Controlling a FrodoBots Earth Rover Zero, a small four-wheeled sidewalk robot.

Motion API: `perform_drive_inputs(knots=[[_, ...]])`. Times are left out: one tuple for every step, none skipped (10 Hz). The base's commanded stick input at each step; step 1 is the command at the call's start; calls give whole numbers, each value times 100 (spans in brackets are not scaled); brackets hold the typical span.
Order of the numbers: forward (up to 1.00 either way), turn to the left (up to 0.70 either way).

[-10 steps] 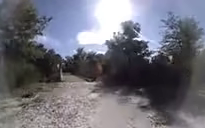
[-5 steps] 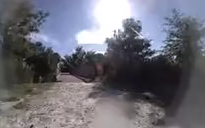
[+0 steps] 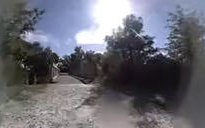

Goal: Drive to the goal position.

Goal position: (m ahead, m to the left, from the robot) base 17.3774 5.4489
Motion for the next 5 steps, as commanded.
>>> perform_drive_inputs(knots=[[85,0],[85,7],[85,25],[85,34],[85,34]])
